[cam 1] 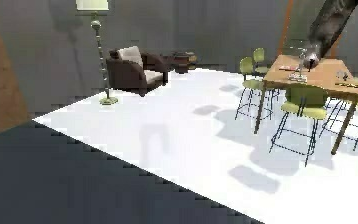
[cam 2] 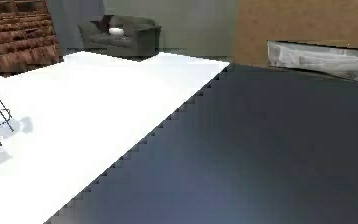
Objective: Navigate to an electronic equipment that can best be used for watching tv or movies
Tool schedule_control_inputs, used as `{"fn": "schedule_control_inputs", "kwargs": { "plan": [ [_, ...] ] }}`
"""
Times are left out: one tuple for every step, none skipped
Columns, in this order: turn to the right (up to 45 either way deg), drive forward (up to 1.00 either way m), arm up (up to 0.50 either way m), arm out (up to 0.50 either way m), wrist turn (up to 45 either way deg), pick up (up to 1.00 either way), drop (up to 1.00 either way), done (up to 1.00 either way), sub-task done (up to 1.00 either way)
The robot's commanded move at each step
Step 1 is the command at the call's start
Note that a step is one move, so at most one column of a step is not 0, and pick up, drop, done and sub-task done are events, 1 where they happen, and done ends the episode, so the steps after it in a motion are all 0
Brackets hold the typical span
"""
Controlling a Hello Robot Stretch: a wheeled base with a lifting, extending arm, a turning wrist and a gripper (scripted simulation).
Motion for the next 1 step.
{"fn": "schedule_control_inputs", "kwargs": {
  "plan": [
    [45.0, 0.00, 0.00, 0.00, 0.0, 0.00, 0.00, 0.00, 0.00]
  ]
}}
